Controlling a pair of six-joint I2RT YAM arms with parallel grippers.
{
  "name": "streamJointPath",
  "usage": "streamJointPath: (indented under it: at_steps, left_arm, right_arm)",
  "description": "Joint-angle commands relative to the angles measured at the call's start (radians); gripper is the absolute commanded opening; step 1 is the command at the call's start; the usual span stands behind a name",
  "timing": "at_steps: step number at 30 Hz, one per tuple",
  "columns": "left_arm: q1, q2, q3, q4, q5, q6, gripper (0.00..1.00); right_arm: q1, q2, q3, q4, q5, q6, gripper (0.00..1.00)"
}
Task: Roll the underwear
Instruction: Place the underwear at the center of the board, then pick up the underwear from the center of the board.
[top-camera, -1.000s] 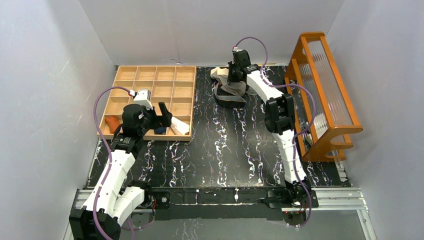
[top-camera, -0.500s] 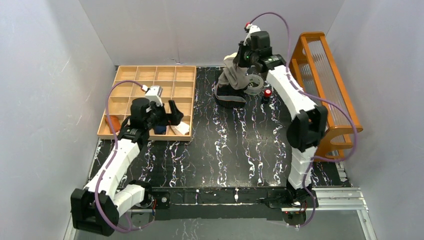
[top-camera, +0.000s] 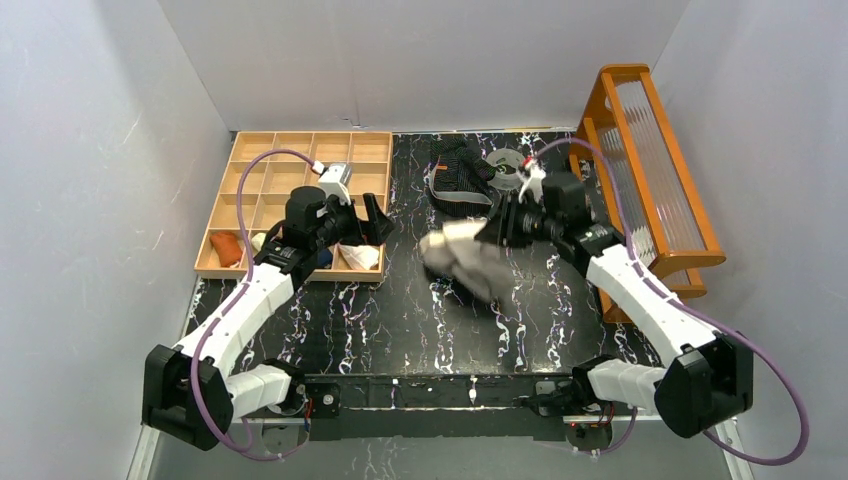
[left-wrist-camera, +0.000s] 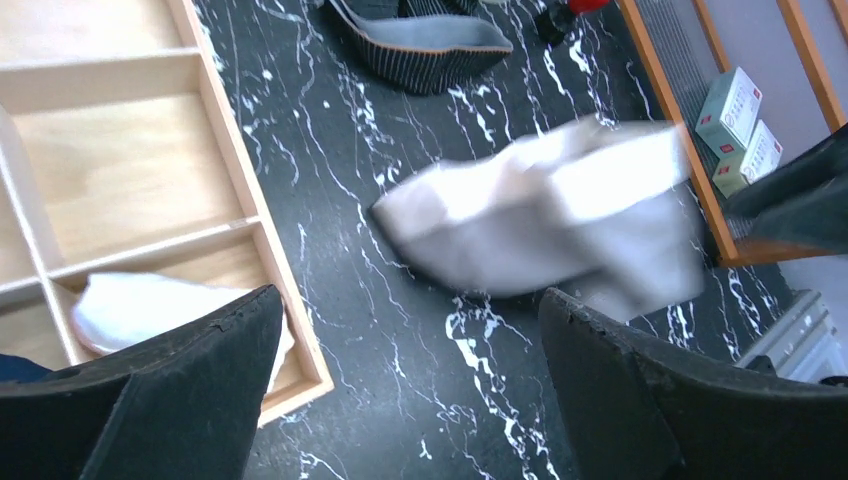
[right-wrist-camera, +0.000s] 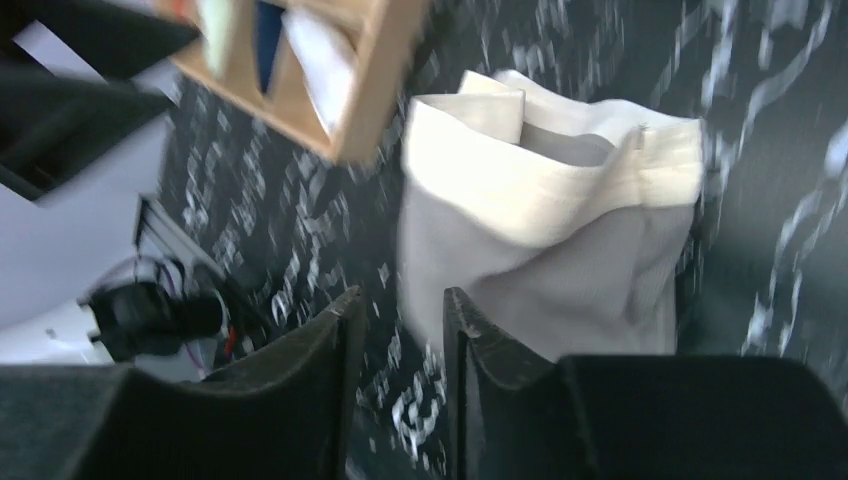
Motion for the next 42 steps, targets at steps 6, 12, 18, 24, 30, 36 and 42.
streamJointPath:
  at_steps: [6, 12, 18, 24, 30, 36, 42]
  left_arm:
    - [-0.059, 0.022, -0.076, 0.033, 0.087, -0.068, 0.96]
    - [-0.155, 0.098, -0.085, 0.035, -0.021, -0.061, 0.92]
    - [-0.272, 0.241, -0.037, 0.027, -0.142, -0.072, 0.84]
    - [-0.287, 0.343, 0.004, 0.017, -0.254, -0.104, 0.84]
    - [-0.287, 0.449, 0.051, 0.002, -0.258, -0.124, 0.80]
    - [-0.287, 0.497, 0.053, 0.023, -0.237, -0.112, 0.77]
    - [-0.287, 0.570, 0.075, 0.046, -0.193, -0.106, 0.63]
  right_arm:
    - [0.013, -0.182, -0.081, -0.260, 0.200, -0.013, 0.62]
    - [0.014, 0.008, -0.061, -0.291, 0.364, -0.038, 0.64]
    - [0.014, 0.206, -0.051, -0.219, 0.348, -0.041, 0.61]
    - [0.014, 0.264, -0.083, -0.074, 0.205, -0.006, 0.65]
    - [0.014, 0.364, -0.035, -0.151, 0.408, -0.004, 0.63]
    - [0.014, 0.355, -0.071, -0.085, 0.356, -0.015, 0.60]
    - [0.014, 0.423, -0.064, -0.066, 0.344, -0.025, 0.57]
